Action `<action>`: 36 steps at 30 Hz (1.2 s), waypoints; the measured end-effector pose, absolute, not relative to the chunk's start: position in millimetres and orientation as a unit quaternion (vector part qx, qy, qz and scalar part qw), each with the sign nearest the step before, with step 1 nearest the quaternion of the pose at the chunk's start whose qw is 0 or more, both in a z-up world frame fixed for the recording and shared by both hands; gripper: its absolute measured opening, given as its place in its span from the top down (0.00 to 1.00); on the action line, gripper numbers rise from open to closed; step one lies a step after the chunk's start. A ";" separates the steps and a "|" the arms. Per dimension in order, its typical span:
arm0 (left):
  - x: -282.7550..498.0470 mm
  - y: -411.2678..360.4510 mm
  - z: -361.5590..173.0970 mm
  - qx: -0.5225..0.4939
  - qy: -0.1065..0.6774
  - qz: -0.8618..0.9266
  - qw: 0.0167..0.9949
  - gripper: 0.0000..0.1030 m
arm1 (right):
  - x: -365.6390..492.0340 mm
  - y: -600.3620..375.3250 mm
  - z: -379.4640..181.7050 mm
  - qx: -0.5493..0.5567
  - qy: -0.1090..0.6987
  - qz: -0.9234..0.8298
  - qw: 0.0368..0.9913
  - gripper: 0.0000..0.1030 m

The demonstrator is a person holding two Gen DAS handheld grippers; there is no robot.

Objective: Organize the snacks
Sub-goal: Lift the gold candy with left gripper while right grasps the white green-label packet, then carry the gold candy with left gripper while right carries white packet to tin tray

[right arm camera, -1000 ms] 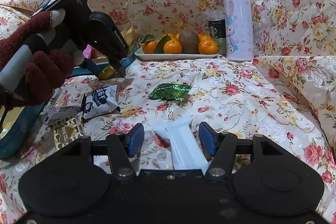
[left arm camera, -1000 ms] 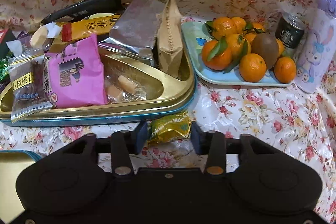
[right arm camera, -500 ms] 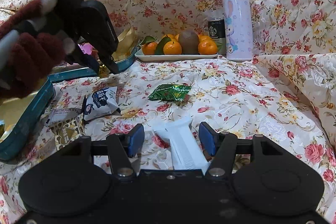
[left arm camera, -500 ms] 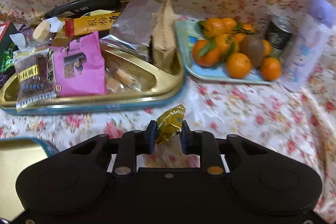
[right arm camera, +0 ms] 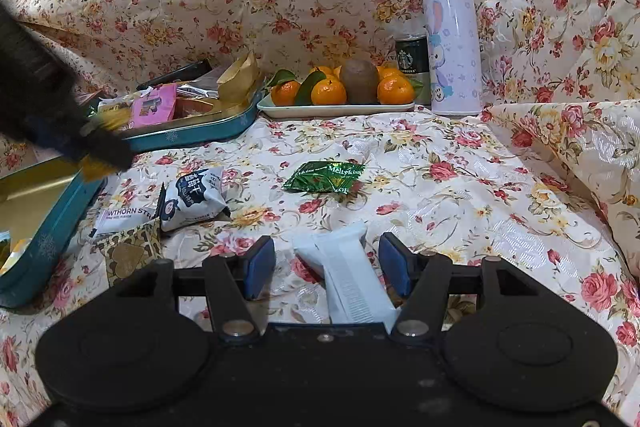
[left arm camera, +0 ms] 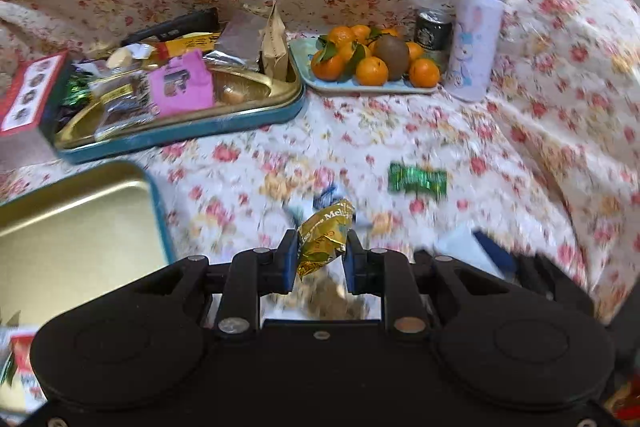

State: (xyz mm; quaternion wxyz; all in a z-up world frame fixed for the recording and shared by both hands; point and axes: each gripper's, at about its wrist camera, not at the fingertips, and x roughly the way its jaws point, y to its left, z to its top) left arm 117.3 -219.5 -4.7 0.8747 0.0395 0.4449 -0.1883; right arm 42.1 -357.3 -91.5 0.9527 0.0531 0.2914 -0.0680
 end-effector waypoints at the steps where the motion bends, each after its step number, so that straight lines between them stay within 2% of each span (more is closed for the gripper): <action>1: 109.6 -218.2 -5.3 0.044 0.440 -0.186 0.877 0.71 | 42.3 -356.9 -91.5 0.052 0.292 -0.069 0.953 0.39; 8: 68.1 -206.0 -9.3 0.043 0.424 -0.171 0.889 0.71 | 44.6 -351.8 -91.1 0.031 0.297 -0.076 0.951 0.42; 14: 46.2 -199.7 -11.4 0.054 0.409 -0.164 0.896 0.71 | 36.3 -344.7 -89.1 0.006 0.299 -0.089 0.950 0.52; 17: 38.9 -196.5 -12.2 0.054 0.407 -0.165 0.897 0.71 | 26.4 -341.6 -85.9 0.012 0.304 -0.093 0.948 0.65; 18: 36.8 -195.3 -12.1 0.053 0.406 -0.165 0.897 0.71 | 23.7 -340.4 -85.1 0.010 0.307 -0.098 0.947 0.73; 21: 30.9 -190.8 -11.4 0.046 0.405 -0.168 0.898 0.71 | 15.9 -340.5 -82.4 0.013 0.312 -0.100 0.945 0.78; 36: 0.7 -141.1 0.5 0.031 0.376 -0.156 0.913 0.71 | -51.4 -304.3 -38.8 0.050 0.313 -0.052 0.947 0.78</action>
